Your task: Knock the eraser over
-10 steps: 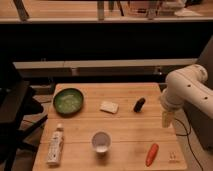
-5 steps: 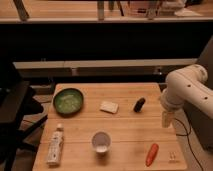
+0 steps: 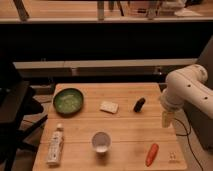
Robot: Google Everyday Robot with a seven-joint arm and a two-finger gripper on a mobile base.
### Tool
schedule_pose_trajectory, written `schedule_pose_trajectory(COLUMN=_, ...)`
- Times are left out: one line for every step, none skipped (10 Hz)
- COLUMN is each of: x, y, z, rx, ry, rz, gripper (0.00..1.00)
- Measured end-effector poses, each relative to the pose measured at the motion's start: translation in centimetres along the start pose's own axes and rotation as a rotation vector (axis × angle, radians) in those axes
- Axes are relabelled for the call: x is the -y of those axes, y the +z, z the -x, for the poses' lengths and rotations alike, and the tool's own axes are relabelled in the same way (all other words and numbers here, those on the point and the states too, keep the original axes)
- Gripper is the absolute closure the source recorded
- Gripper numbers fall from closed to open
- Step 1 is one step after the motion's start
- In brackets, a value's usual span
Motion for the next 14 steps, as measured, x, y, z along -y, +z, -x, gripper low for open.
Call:
schedule_pose_trajectory(x=0.0, y=0.0, z=0.0, rx=0.000, ry=0.000, rz=0.000, gripper=0.20)
schedule_pose_trajectory(x=0.1, y=0.1, z=0.0, rx=0.001, ry=0.000, rz=0.000, gripper=0.20)
schedule_pose_trajectory(x=0.3, y=0.2, z=-0.1, rx=0.002, ry=0.003, rz=-0.001, gripper=0.20)
schedule_pose_trajectory(x=1.1, y=0.5, z=0.1, rx=0.003, ry=0.002, rz=-0.006, gripper=0.20)
schedule_pose_trajectory(x=2.6, y=0.9, z=0.6, rx=0.007, ry=-0.003, rz=-0.010, gripper=0.20)
schedule_pose_trajectory(x=3.1, y=1.0, z=0.7, rx=0.009, ry=-0.004, rz=-0.010, gripper=0.20)
schedule_pose_trajectory(x=3.1, y=1.2, z=0.6, rx=0.008, ry=-0.004, rz=-0.009, gripper=0.20)
schedule_pose_trajectory(x=3.0, y=1.2, z=0.4, rx=0.006, ry=-0.002, rz=-0.008, gripper=0.20)
schedule_pose_trajectory(x=3.0, y=1.4, z=0.4, rx=0.006, ry=-0.003, rz=-0.006, gripper=0.20)
schedule_pose_trajectory(x=3.3, y=1.8, z=0.7, rx=0.010, ry=-0.007, rz=-0.010, gripper=0.20)
schedule_pose_trajectory(x=3.7, y=2.0, z=1.1, rx=0.012, ry=-0.010, rz=-0.012, gripper=0.20)
schedule_pose_trajectory(x=4.1, y=2.3, z=1.5, rx=0.015, ry=-0.016, rz=-0.013, gripper=0.20)
schedule_pose_trajectory(x=4.3, y=2.4, z=1.4, rx=0.015, ry=-0.016, rz=-0.015, gripper=0.20)
schedule_pose_trajectory(x=4.3, y=2.5, z=1.5, rx=0.016, ry=-0.015, rz=-0.014, gripper=0.20)
